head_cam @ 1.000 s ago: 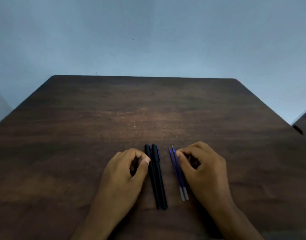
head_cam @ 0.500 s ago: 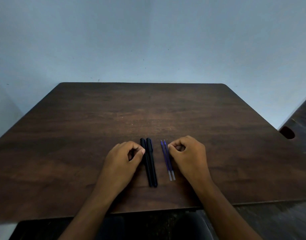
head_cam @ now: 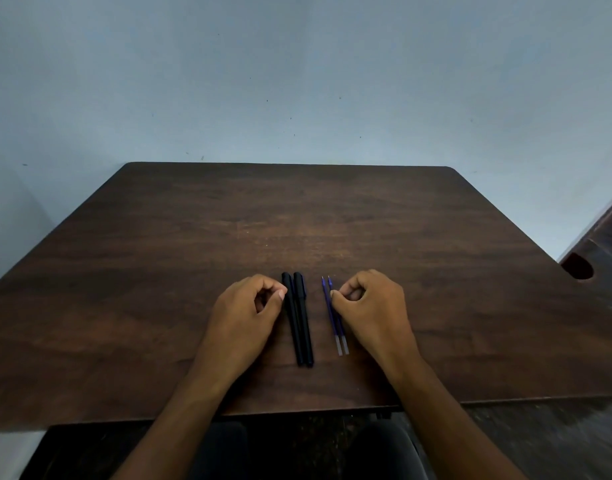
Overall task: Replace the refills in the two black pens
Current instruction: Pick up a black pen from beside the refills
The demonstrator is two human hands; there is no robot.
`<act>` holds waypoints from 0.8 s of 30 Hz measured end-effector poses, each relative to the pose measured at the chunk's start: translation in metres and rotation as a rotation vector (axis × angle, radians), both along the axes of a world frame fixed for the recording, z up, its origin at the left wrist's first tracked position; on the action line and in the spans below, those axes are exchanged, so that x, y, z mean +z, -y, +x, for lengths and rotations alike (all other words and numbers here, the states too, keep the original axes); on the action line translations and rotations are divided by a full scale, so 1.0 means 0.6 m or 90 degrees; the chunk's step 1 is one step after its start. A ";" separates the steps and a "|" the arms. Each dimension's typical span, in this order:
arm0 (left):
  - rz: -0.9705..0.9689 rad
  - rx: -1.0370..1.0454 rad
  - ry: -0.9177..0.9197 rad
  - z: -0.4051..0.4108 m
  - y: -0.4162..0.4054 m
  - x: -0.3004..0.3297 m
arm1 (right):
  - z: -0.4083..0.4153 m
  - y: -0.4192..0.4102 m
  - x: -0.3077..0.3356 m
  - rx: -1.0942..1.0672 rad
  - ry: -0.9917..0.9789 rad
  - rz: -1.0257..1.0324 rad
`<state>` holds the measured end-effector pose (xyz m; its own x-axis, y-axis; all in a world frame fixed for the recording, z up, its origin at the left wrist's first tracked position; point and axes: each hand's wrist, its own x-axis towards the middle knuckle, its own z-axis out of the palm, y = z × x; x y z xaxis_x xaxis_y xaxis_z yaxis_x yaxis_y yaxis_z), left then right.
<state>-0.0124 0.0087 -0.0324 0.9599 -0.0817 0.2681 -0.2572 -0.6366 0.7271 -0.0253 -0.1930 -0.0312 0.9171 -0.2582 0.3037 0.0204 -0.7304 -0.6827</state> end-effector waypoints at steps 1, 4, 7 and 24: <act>-0.003 0.000 -0.001 0.000 0.000 0.000 | 0.000 0.000 0.001 0.001 0.000 0.006; -0.009 -0.001 -0.001 0.001 0.000 0.001 | 0.000 0.002 0.003 0.005 0.002 0.034; -0.015 -0.002 -0.002 0.000 -0.001 0.000 | -0.002 0.006 0.004 -0.002 0.023 0.080; -0.049 -0.017 0.005 0.000 0.003 0.001 | -0.005 -0.029 0.035 0.051 0.008 -0.059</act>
<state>-0.0123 0.0072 -0.0316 0.9555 -0.0858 0.2824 -0.2792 -0.5724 0.7709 -0.0283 -0.1756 -0.0102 0.9294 -0.1549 0.3351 0.0895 -0.7861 -0.6116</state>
